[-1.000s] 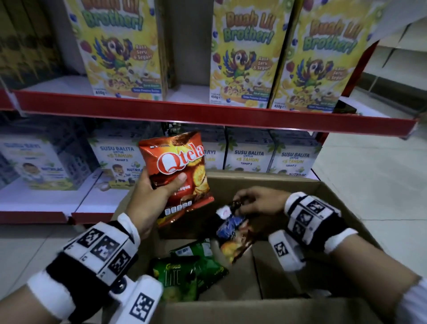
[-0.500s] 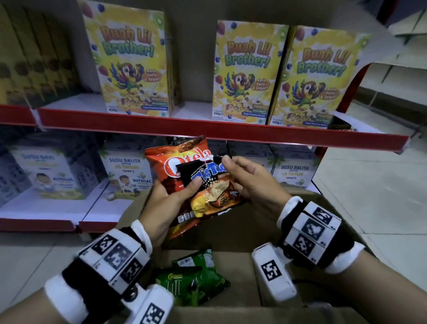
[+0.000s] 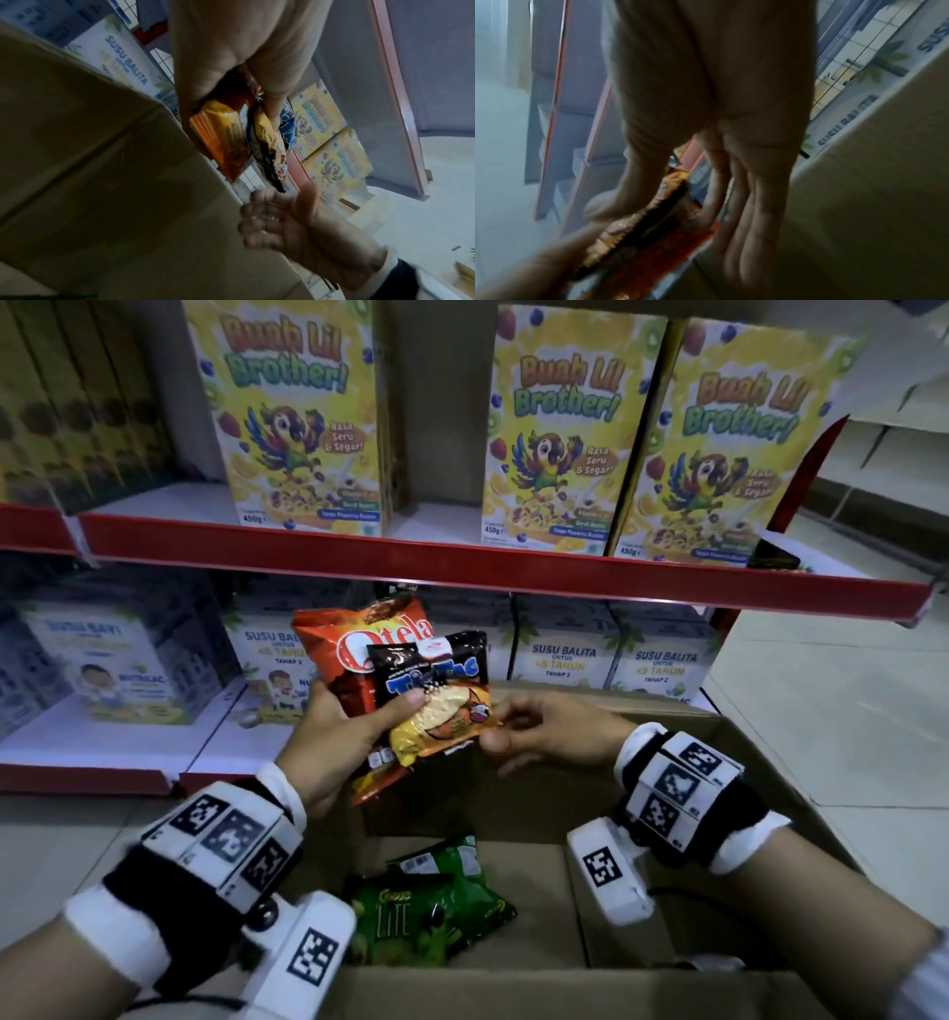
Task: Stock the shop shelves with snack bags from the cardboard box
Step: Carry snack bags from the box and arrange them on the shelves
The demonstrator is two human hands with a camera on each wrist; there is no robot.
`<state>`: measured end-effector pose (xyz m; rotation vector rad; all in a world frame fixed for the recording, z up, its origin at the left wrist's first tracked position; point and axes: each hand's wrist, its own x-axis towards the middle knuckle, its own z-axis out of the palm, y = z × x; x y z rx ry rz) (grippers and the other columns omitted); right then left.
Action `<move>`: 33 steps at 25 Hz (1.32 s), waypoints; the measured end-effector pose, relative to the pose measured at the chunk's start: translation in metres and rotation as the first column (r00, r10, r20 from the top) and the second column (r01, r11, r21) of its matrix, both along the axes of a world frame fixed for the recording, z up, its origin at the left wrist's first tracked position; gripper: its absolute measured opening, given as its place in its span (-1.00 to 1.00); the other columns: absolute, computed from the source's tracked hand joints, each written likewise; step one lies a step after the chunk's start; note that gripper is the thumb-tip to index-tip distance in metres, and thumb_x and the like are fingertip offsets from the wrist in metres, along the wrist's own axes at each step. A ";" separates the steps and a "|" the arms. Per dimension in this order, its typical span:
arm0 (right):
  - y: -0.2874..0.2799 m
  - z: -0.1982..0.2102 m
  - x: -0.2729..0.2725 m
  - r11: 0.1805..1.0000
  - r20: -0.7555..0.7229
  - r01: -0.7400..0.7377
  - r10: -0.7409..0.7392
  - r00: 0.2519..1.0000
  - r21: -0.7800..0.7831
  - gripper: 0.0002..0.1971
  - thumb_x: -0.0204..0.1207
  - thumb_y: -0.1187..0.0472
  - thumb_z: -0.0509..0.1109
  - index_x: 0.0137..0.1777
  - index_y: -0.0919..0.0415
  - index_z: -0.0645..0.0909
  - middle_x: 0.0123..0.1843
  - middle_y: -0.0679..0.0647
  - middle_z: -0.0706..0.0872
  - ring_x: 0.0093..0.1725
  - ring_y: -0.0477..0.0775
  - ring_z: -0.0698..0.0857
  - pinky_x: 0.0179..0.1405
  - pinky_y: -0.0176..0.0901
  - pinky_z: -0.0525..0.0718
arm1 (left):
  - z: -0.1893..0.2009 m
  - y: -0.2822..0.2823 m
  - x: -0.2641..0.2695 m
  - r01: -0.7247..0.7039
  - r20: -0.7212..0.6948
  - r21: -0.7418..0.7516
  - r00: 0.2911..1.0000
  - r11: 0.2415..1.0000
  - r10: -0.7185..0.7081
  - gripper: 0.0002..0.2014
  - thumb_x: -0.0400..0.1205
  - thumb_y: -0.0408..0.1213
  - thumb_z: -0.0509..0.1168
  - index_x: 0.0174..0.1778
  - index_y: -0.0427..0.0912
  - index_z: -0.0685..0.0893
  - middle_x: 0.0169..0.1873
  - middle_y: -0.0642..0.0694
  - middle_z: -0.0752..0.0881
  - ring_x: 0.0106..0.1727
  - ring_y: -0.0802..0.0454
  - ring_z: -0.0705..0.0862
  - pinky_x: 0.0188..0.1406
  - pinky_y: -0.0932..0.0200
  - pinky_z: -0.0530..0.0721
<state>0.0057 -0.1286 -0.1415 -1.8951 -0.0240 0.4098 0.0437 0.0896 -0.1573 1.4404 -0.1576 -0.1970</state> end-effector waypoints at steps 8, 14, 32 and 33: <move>0.029 -0.139 0.016 0.456 -0.427 -0.541 0.334 0.840 -0.707 -0.41 0.59 0.05 0.36 0.56 0.23 0.33 0.49 0.22 0.51 0.36 0.23 0.57 0.35 -0.03 0.56 | -0.019 0.035 0.014 0.189 -0.049 0.090 0.981 0.978 -0.186 -0.40 0.31 -0.19 0.50 0.31 -0.07 0.56 0.04 -0.02 0.82 0.03 0.00 0.81 -0.11 0.20 0.79; 0.048 -0.175 -0.003 0.542 -0.376 -0.583 0.450 0.810 -0.606 -0.21 0.48 -0.10 0.45 0.63 0.10 0.21 0.61 0.09 0.35 0.54 0.15 0.38 0.52 -0.01 0.36 | -0.028 0.042 0.016 0.209 -0.070 -0.012 0.975 0.978 -0.209 -0.14 0.13 -0.06 0.62 0.39 -0.07 0.50 0.14 -0.11 0.79 0.09 -0.06 0.79 -0.14 0.19 0.77; -0.017 -0.026 -0.007 0.987 0.131 0.099 -0.082 0.988 -0.125 -0.80 0.54 0.33 0.39 -0.01 -0.03 0.64 -0.03 -0.04 0.74 -0.07 -0.07 0.73 -0.03 -0.25 0.71 | 0.001 0.033 0.007 0.017 0.032 0.040 0.999 0.999 -0.018 -0.03 0.15 -0.06 0.57 0.49 -0.03 0.31 0.28 -0.10 0.68 0.24 -0.10 0.70 0.33 -0.17 0.60; -0.023 -0.013 -0.011 0.982 0.176 0.172 -0.156 0.972 -0.079 -0.82 0.54 0.32 0.38 -0.02 -0.01 0.65 -0.06 -0.01 0.76 -0.11 -0.06 0.73 -0.05 -0.21 0.71 | 0.006 0.031 0.007 -0.016 0.047 0.025 0.999 1.000 0.015 -0.02 0.13 -0.03 0.57 0.50 -0.03 0.32 0.29 -0.10 0.68 0.24 -0.12 0.69 0.34 -0.18 0.59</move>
